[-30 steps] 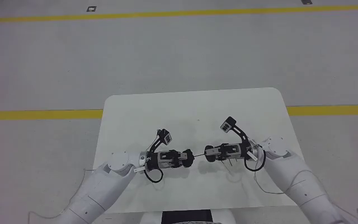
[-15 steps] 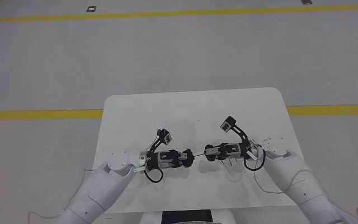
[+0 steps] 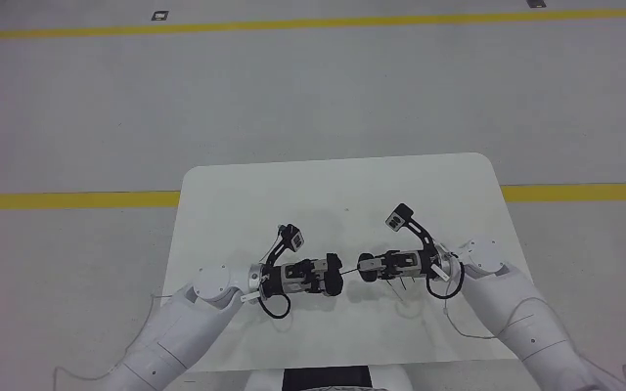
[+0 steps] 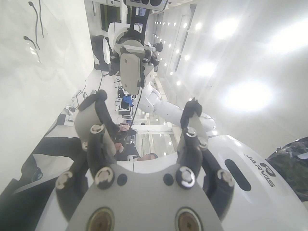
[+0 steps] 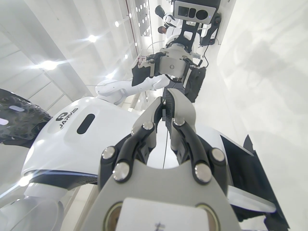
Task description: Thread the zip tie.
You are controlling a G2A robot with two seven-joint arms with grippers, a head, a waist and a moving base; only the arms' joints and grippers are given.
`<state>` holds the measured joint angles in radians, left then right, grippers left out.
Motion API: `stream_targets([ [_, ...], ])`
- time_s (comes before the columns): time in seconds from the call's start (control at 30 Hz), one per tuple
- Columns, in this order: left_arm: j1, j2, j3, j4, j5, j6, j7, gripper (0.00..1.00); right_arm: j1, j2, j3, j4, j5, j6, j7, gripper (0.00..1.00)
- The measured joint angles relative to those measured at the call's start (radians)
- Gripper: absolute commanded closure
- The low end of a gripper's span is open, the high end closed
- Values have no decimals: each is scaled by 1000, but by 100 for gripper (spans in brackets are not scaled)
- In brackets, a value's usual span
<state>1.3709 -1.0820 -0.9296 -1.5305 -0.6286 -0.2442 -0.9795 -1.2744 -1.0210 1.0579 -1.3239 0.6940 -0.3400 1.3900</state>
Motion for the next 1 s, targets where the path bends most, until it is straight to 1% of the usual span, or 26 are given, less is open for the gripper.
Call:
stream_targets([
  [0.23, -12, -6, 25, 9, -6, -12, 20, 0, -5, -6, 10, 1, 3, 0, 0, 100],
  [0.53, -14, -6, 26, 12, -4, -14, 24, 0, -11, -9, 15, 1, 4, 0, 0, 100],
  [0.6, -11, -8, 29, 6, -3, -11, 45, 0, -16, -10, 15, -5, -1, 3, -14, 100],
  [0.67, -8, -10, 35, -1, 0, -10, 74, 0, -27, -10, 18, -20, -9, 5, -54, 100],
  [0.77, -9, -10, 40, -2, 11, -11, 96, 0, -40, -9, 27, -32, -5, 4, -81, 100],
  [0.93, -11, -10, 48, -2, 30, -9, 106, 0, -48, -9, 31, -44, -1, 4, -90, 100],
  [0.97, -11, -10, 49, -2, 30, -10, 107, 9, -49, -10, 30, -45, -5, 6, -93, 100],
  [1.0, -11, -10, 49, -2, 30, -11, 107, 30, -49, -10, 30, -45, -8, 7, -96, 100],
])
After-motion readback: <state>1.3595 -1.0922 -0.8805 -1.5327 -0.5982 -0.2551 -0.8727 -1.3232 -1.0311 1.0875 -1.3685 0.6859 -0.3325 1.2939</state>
